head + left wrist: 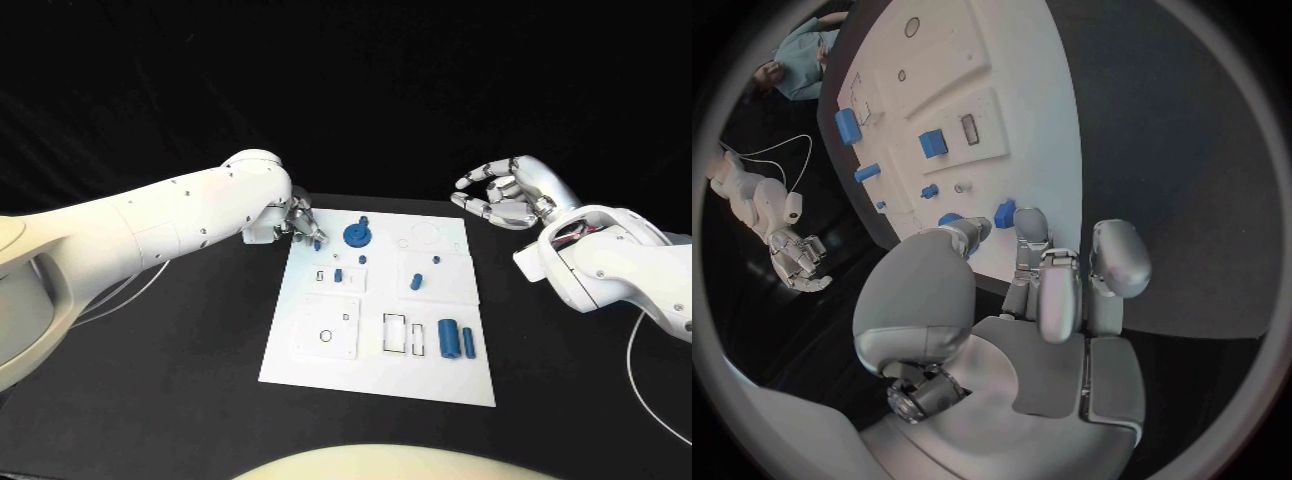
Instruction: Assemble the parts on the task board
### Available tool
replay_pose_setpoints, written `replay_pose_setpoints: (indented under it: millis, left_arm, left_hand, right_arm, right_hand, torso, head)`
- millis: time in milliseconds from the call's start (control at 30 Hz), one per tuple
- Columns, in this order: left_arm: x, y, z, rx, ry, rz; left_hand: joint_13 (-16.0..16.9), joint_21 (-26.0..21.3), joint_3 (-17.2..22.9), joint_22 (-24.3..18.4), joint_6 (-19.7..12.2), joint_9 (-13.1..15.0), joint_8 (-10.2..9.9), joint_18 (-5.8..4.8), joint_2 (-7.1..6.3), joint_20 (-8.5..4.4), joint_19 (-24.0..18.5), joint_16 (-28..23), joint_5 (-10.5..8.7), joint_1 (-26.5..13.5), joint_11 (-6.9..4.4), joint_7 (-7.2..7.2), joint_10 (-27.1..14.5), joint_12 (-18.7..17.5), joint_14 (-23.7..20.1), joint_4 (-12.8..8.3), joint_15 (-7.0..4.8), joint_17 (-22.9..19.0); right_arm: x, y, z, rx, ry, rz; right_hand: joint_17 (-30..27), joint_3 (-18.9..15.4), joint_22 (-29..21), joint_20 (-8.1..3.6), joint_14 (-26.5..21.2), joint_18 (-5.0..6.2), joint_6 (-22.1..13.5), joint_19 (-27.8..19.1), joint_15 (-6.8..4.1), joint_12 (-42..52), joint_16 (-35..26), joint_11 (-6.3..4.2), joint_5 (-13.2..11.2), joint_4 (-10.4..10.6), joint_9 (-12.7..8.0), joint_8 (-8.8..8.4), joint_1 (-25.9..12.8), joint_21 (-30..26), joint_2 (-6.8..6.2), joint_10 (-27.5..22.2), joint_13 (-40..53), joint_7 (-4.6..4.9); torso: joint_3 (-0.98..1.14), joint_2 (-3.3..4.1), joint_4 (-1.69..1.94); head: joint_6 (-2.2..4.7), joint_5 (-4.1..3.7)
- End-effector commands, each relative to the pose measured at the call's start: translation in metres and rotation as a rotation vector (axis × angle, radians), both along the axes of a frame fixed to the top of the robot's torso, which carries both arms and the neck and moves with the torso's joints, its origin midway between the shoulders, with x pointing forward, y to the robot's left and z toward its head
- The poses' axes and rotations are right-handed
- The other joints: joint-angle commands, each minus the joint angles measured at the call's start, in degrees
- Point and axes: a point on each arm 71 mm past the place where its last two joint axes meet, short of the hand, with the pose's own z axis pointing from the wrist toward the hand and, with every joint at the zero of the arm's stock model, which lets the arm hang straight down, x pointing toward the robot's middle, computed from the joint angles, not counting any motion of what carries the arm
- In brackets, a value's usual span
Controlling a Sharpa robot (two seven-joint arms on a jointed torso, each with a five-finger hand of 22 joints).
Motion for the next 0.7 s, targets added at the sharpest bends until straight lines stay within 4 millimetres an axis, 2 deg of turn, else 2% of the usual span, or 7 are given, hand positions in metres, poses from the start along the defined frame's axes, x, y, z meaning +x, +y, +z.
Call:
replay_pose_setpoints:
  millis: [33, 400, 700]
  left_arm:
    - [-0.0010, -0.0053, -0.0005, -0.035, 0.015, -0.015]
    - [-0.0002, -0.0065, -0.0031, -0.033, 0.015, -0.012]
    - [0.0004, -0.0050, -0.0037, -0.037, 0.016, -0.005]
  left_hand:
    - [-0.09, -0.34, -0.23, -0.05, -0.04, -0.08, -0.30, 1.02, 0.03, 0.04, -0.35, -0.27, -0.07, 0.55, 0.01, 0.28, -0.27, -0.22, 4.36, 0.04, 0.34, 10.05]
    - [-0.24, -0.37, -0.19, -0.06, -0.05, -0.24, -0.38, 1.02, 0.30, 0.07, -0.37, -0.26, -0.05, 1.46, 0.04, 0.30, -0.36, -0.23, 4.36, 0.06, 0.37, 10.06]
    - [-0.71, -0.43, 1.18, -0.01, -0.11, -0.69, -0.42, 1.04, 2.26, 0.07, -0.39, -0.29, 0.08, 6.13, -0.08, 0.17, -0.50, -0.07, 4.32, -0.34, 0.29, 9.97]
  right_arm:
    - [-0.0003, 0.0016, -0.0007, -0.006, 0.005, 0.014]
    - [-0.0003, 0.0020, -0.0008, -0.006, 0.006, 0.015]
    - [-0.0002, 0.0018, -0.0009, -0.006, 0.007, 0.015]
  right_hand:
    - [7.75, 0.12, 12.83, -0.33, 4.30, 0.66, -0.34, 3.65, -0.46, 0.08, -0.34, -0.12, 0.16, 0.14, 0.10, 0.39, -0.52, -0.16, -0.12, 0.01, 4.22, -0.09]
    - [7.75, 0.12, 12.83, -0.33, 4.30, 0.66, -0.34, 3.65, -0.46, 0.08, -0.34, -0.12, 0.16, 0.14, 0.10, 0.39, -0.52, -0.16, -0.12, 0.01, 4.22, -0.09]
    - [7.75, 0.12, 12.83, -0.33, 4.30, 0.66, -0.34, 3.65, -0.46, 0.08, -0.34, -0.12, 0.16, 0.14, 0.10, 0.39, -0.52, -0.16, -0.12, 0.01, 4.22, -0.09]
  torso:
    - [0.01, 0.05, -0.01]
    - [0.00, 0.01, -0.03]
    - [0.00, 0.03, -0.02]
  head:
    - [0.03, -0.05]
    - [0.03, -0.02]
    - [-0.07, -0.10]
